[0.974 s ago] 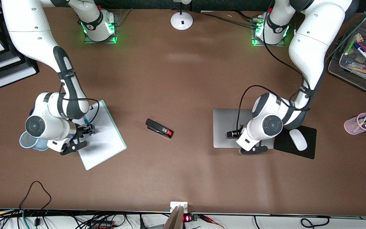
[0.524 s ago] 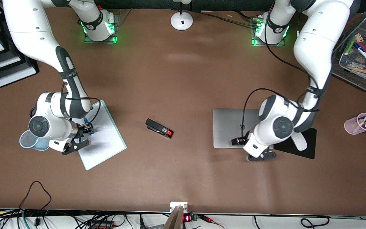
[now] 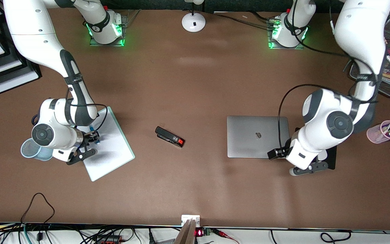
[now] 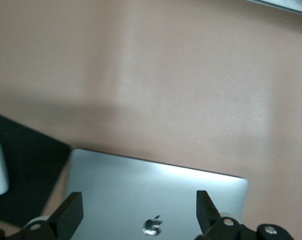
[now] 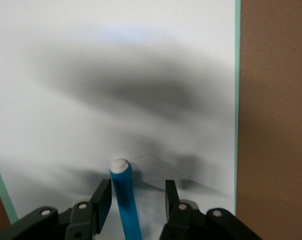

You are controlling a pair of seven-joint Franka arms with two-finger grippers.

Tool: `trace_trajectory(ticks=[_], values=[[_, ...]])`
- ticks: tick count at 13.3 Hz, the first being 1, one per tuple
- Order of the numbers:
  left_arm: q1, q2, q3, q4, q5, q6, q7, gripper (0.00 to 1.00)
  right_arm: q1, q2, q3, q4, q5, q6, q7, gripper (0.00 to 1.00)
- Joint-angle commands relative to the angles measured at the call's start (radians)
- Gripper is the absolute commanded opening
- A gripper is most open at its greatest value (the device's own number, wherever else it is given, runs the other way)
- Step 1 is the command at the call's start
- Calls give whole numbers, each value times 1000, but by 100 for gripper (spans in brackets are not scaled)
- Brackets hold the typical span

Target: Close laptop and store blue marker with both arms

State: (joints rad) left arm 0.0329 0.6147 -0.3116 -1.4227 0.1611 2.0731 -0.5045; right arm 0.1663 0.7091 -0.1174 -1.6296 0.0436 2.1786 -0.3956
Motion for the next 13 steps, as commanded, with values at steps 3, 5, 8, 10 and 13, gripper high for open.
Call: trace_trajectory(ticks=[3, 5, 8, 10, 13], values=[[25, -110, -4, -19, 63, -102, 46, 100, 9, -3, 2, -3, -11, -2, -6, 51], [30, -170, -6, -19, 63, -157, 76, 100, 10, 3, 2, -3, -11, 3, -6, 50], [39, -272, -9, -21, 46, -278, 147, 100, 10, 4, 2, 1, -10, 4, -6, 47], [54, -329, -17, -21, 40, -342, 159, 100, 10, 7, 2, 2, -7, 4, -6, 45], [65, -397, -17, -25, -37, -413, 162, 100, 10, 9, 2, 5, -4, 4, -3, 41]])
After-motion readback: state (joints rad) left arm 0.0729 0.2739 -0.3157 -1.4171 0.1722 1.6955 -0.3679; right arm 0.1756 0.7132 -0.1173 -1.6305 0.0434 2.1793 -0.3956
